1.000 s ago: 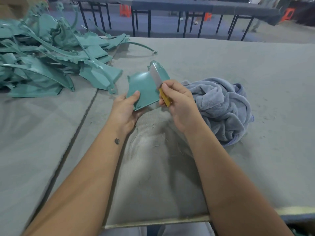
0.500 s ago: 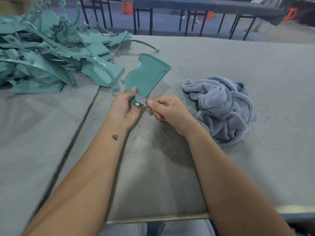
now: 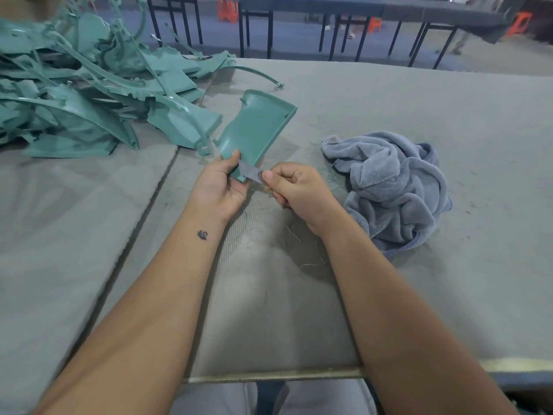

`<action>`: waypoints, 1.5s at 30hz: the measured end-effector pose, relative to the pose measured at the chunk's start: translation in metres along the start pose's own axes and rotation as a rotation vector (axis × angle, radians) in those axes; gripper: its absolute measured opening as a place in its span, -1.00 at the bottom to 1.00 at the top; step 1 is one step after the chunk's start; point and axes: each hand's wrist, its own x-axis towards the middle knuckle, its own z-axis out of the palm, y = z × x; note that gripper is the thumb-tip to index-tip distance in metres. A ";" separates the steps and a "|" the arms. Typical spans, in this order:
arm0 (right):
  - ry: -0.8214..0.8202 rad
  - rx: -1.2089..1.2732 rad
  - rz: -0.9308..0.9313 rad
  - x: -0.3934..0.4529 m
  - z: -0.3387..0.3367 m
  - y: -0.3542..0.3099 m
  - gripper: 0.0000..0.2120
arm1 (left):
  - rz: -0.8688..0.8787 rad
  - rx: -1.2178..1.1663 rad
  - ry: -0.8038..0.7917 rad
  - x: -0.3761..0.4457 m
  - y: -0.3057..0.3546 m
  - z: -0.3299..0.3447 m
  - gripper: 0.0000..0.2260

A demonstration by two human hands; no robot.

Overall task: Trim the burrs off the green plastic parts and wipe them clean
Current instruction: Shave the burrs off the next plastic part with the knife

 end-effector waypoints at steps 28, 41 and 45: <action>-0.066 0.006 -0.010 -0.001 -0.004 0.004 -0.73 | -0.056 0.105 -0.027 -0.007 0.002 -0.007 -0.80; 0.096 0.198 0.008 0.005 -0.009 0.007 -0.71 | -0.057 0.089 -0.017 -0.009 0.003 -0.007 -0.81; 0.123 0.209 0.004 0.004 -0.009 0.005 -0.74 | -0.058 0.098 -0.006 -0.010 0.004 -0.006 -0.82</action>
